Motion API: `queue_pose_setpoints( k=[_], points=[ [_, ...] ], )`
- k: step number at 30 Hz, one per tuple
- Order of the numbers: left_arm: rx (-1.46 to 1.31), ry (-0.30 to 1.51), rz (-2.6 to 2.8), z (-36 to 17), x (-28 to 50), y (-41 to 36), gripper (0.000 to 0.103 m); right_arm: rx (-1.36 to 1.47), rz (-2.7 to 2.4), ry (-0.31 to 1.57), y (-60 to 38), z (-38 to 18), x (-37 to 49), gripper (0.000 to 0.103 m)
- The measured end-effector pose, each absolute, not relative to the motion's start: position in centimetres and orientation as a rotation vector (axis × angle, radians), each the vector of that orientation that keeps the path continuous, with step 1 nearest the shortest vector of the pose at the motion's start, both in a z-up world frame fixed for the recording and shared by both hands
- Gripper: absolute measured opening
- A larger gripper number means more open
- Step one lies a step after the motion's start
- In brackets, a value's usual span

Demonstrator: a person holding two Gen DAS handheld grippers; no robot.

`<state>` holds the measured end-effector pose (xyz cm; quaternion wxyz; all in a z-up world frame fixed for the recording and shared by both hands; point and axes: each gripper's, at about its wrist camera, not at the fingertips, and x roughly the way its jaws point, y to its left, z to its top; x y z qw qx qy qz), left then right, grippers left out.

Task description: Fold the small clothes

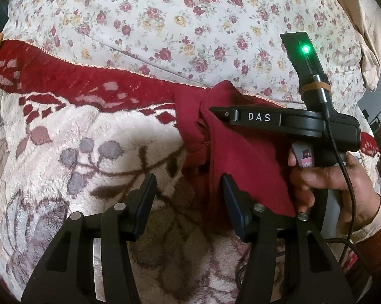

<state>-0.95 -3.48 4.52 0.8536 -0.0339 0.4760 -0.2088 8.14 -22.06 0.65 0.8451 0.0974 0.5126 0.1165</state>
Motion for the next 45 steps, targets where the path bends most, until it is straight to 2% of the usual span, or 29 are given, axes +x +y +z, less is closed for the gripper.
queue_pose_setpoints(
  k=[2,17,23,27,28,30,36,42,45],
  points=[
    [-0.071,1.001,-0.433,4.5,-0.9,-3.4,0.058,0.202,0.246,1.075,-22.1,0.6,8.0,0.047],
    [-0.140,1.015,-0.448,4.4,-0.5,-2.8,0.061,0.281,0.278,0.998,-23.0,-0.2,7.1,0.051],
    [-0.154,1.018,-0.457,4.6,-0.4,-2.9,0.061,0.245,0.262,1.078,-22.6,0.4,7.9,0.053],
    [-0.193,0.999,-0.481,5.1,-0.5,-2.4,0.061,0.294,0.230,1.178,-22.4,1.3,9.3,0.067],
    [-0.212,0.998,-0.485,5.2,-0.5,-2.2,0.063,0.312,0.236,1.194,-22.3,1.3,9.6,0.074],
    [-0.241,1.002,-0.493,5.2,-0.4,-1.9,0.074,0.330,0.268,1.227,-21.7,1.4,10.3,0.079],
    [-0.265,1.017,-0.491,5.0,-0.2,-1.9,0.075,0.023,0.225,1.309,-16.8,1.0,12.7,0.079],
    [-0.228,1.024,-0.490,4.9,-0.1,-2.5,0.075,-0.138,0.196,1.328,-14.4,-0.7,13.4,0.095],
    [-0.213,1.027,-0.481,4.7,0.0,-2.6,0.075,-0.129,0.184,1.302,-14.4,-0.7,13.1,0.093]
  ],
)
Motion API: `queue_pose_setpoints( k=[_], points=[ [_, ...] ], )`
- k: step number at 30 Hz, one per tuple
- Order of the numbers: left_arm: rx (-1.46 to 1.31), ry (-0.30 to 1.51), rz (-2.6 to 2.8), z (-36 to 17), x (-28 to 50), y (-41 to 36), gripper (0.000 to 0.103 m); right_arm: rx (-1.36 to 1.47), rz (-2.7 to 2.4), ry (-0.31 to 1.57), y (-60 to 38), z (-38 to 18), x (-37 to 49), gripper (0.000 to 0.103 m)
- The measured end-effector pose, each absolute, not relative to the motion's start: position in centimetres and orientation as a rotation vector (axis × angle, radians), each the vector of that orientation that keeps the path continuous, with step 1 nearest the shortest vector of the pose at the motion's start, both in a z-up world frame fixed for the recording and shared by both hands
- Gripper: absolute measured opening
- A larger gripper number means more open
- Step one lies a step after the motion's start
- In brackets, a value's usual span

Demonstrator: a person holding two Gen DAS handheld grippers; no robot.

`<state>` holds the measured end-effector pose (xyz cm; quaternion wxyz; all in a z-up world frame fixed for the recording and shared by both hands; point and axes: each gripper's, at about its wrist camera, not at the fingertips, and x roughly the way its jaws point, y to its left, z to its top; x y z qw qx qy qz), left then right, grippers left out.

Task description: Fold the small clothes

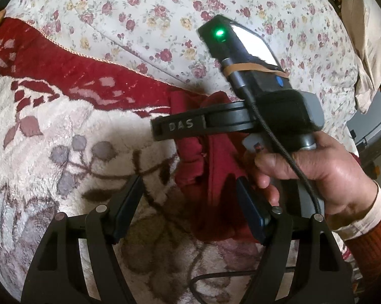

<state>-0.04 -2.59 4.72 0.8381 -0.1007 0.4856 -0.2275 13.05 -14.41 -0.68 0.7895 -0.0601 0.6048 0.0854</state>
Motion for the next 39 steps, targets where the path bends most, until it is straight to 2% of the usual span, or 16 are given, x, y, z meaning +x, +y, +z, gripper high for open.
queue_pose_setpoints(
  k=[3,10,13,16,21,27,30,32,33,34,39],
  points=[
    [-0.218,1.028,-0.476,4.6,0.1,-2.5,0.075,-0.111,0.164,1.267,-15.2,-0.2,12.6,0.074],
    [-0.239,1.019,-0.483,4.5,0.7,-2.9,0.075,-0.038,0.232,1.217,-17.1,1.2,10.7,0.042],
    [-0.256,0.993,-0.553,5.0,0.6,-3.7,0.075,0.031,0.253,1.203,-18.2,2.2,10.1,0.033],
    [-0.248,0.969,-0.631,5.3,0.2,-4.9,0.075,0.097,0.269,1.198,-19.7,2.8,10.0,0.029],
    [-0.181,0.984,-0.604,4.5,0.5,-6.5,0.075,0.209,0.293,1.196,-21.2,3.3,9.9,0.026],
    [-0.255,1.004,-0.585,3.7,1.4,-6.5,0.075,0.215,0.306,1.196,-21.8,3.7,9.2,0.026],
    [-0.251,1.002,-0.589,3.5,1.4,-6.7,0.062,0.240,0.299,1.214,-22.1,3.4,9.3,0.026],
    [-0.254,1.004,-0.589,3.4,1.6,-6.6,0.054,0.267,0.287,1.233,-22.3,3.1,9.8,0.036],
    [-0.261,1.008,-0.586,3.3,1.7,-6.5,0.053,0.277,0.277,1.237,-22.4,3.0,10.0,0.051],
    [-0.266,1.010,-0.586,3.2,1.7,-6.5,0.053,0.280,0.266,1.237,-22.4,3.0,10.2,0.059],
    [-0.252,1.011,-0.588,3.3,1.3,-6.4,0.053,0.221,0.267,1.279,-20.6,2.4,11.6,0.060]
  ],
)
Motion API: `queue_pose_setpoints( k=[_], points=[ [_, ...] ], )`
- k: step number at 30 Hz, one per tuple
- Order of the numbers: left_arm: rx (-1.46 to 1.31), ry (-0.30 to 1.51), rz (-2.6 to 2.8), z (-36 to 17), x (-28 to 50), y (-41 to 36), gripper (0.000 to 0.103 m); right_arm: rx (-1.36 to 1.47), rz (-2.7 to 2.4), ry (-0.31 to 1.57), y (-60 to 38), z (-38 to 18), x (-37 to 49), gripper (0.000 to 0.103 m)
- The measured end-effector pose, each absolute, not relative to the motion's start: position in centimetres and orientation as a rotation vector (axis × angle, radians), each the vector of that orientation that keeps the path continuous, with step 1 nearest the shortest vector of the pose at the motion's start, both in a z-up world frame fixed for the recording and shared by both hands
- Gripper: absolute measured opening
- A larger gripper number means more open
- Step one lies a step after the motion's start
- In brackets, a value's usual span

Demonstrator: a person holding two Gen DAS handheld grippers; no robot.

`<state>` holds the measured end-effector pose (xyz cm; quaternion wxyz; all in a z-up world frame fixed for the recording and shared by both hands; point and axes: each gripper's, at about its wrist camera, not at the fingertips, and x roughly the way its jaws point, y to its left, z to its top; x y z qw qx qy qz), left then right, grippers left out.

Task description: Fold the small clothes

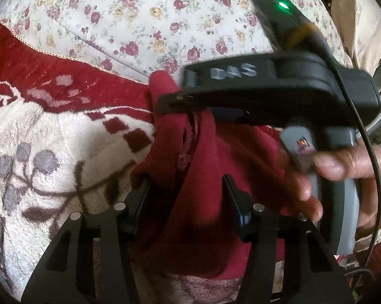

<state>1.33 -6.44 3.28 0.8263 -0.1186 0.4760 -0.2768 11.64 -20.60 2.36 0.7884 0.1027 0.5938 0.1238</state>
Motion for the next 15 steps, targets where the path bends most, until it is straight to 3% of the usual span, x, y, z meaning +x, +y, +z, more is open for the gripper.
queue_pose_setpoints(
  k=[6,9,15],
  points=[
    [-0.256,1.023,-0.587,3.1,1.6,-6.3,0.053,0.075,0.232,1.335,-18.3,0.8,13.3,0.071],
    [-0.253,1.030,-0.585,2.9,1.9,-6.3,0.053,0.069,0.225,1.330,-18.4,0.2,13.3,0.071],
    [-0.248,1.042,-0.591,2.7,2.4,-6.3,0.053,0.125,0.275,1.246,-20.1,1.4,11.3,0.036]
  ],
)
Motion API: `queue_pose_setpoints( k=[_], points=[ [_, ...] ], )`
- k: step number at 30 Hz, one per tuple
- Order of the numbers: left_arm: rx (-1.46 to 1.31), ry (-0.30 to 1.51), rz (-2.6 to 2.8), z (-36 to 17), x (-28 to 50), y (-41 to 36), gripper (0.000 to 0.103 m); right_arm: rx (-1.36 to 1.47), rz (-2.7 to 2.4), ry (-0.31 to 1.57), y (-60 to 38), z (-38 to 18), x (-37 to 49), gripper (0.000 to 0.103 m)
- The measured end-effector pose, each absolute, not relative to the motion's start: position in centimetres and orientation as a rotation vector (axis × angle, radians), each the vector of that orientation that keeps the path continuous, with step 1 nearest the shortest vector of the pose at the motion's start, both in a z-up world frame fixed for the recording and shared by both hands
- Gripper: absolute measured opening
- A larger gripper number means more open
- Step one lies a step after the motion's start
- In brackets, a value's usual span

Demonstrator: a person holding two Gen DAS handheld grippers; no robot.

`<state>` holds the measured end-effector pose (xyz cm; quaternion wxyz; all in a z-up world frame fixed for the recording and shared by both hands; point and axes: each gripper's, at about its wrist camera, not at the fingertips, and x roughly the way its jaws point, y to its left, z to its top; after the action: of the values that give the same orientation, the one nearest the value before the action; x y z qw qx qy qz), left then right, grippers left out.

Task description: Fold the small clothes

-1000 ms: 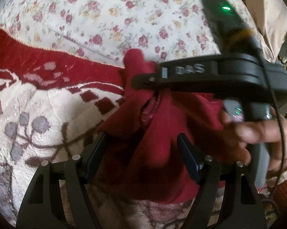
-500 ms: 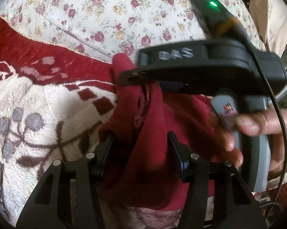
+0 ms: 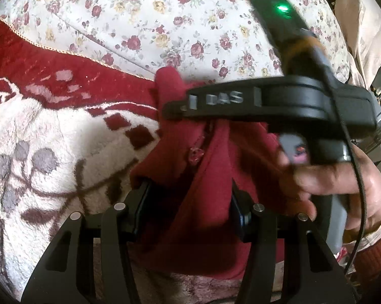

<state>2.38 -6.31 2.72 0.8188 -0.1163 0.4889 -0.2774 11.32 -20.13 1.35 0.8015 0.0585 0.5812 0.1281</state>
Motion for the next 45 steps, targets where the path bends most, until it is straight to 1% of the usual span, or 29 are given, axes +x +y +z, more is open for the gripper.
queue_pose_setpoints(
  k=[1,2,3,4,5,6,10,16,25,32,45],
  points=[
    [-0.231,1.035,-0.596,2.9,2.2,-6.4,0.053,0.133,0.290,1.229,-20.4,1.7,10.8,0.032],
    [-0.221,1.028,-0.599,3.0,2.0,-6.5,0.052,0.136,0.298,1.215,-20.5,2.1,10.5,0.031],
    [-0.209,1.014,-0.607,3.3,1.7,-6.6,0.043,0.138,0.303,1.205,-20.6,2.4,10.2,0.028],
    [-0.198,1.011,-0.610,3.5,1.5,-6.8,0.037,0.141,0.306,1.195,-20.7,2.7,9.9,0.027],
    [-0.190,1.007,-0.606,3.6,1.4,-6.9,0.037,0.145,0.306,1.186,-20.9,3.0,9.6,0.027],
    [-0.181,1.000,-0.602,3.7,1.3,-6.9,0.034,0.155,0.306,1.179,-21.1,3.2,9.4,0.026],
    [-0.150,0.981,-0.591,4.3,0.6,-7.3,0.031,0.172,0.305,1.162,-21.9,4.1,8.4,0.025],
    [-0.117,0.952,-0.585,5.2,-0.6,-7.7,0.028,0.210,0.287,1.136,-23.0,5.5,7.0,0.025],
    [-0.099,0.906,-0.610,7.5,-2.8,-9.1,0.026,0.190,0.273,1.092,-24.2,8.1,5.1,0.025],
    [-0.076,0.924,-0.674,9.8,-3.8,-11.3,0.024,0.177,0.269,1.068,-26.7,10.0,3.6,0.024],
    [0.023,0.935,-0.828,12.3,-6.5,-19.9,0.021,0.190,0.216,1.018,-34.4,12.9,-0.5,0.017]
  ],
)
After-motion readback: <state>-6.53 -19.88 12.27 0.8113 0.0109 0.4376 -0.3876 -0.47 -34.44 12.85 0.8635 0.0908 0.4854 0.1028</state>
